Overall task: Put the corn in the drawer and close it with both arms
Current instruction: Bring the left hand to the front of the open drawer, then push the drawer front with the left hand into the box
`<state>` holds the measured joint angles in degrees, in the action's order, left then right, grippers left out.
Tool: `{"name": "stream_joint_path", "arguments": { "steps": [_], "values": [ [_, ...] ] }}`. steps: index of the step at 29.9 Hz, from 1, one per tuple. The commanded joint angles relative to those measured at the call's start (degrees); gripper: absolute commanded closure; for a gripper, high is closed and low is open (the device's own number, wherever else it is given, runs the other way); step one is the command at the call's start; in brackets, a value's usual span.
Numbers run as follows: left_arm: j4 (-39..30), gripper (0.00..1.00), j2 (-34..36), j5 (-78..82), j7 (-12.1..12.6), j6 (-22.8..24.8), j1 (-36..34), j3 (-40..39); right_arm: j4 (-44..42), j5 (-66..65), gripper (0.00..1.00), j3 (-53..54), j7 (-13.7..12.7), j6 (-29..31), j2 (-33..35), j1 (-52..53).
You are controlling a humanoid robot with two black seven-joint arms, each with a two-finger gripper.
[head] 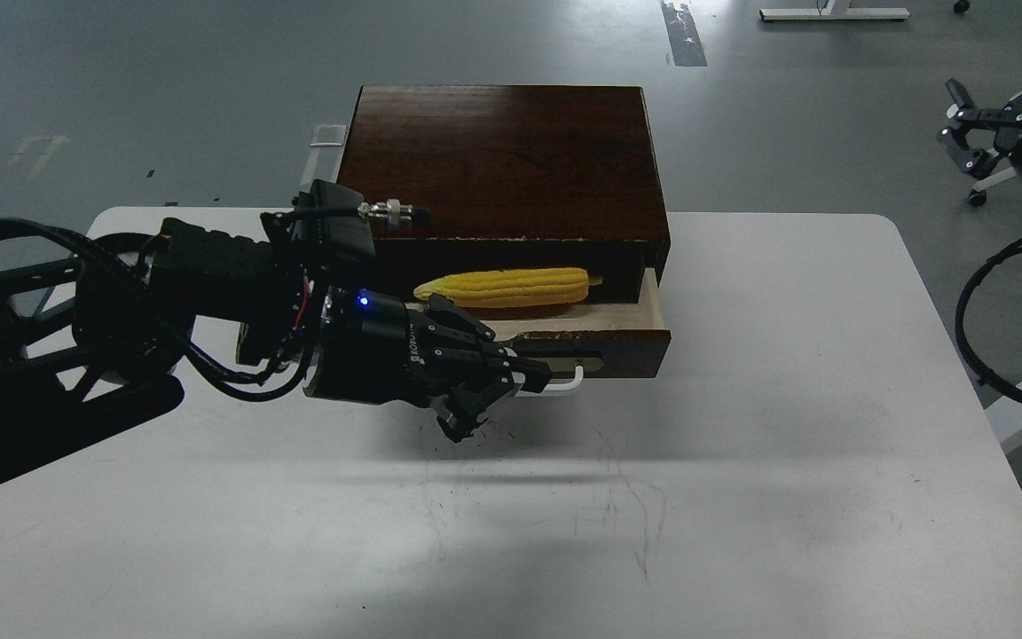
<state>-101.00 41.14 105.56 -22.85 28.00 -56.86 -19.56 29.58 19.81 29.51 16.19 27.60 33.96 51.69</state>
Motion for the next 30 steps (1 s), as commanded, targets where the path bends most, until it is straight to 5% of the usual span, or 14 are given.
{"name": "stream_joint_path", "arguments": {
  "steps": [1, 9, 24, 30],
  "values": [
    [0.01, 1.0, -0.62, 4.12, 0.08, 0.0, -0.45, 3.73, -3.03, 0.32, 0.0, 5.01, 0.33, 0.4, -4.76, -2.63],
    [1.24, 1.0, -0.97, 14.23, 0.08, 0.0, -0.53, 8.22, -4.71, 0.32, 0.0, 8.1, 0.59, 0.4, -10.49, -4.4],
    [3.7, 1.0, -1.06, 19.44, 0.35, 0.0, -0.53, 9.72, -7.61, 0.15, 0.0, 7.66, 0.59, 0.4, -10.67, -4.58],
    [5.11, 1.0, -1.23, 19.44, 2.45, 0.0, -0.45, 9.63, -7.61, 0.15, 0.0, 7.75, 0.59, 0.4, -10.67, -4.49]
  ]
}}
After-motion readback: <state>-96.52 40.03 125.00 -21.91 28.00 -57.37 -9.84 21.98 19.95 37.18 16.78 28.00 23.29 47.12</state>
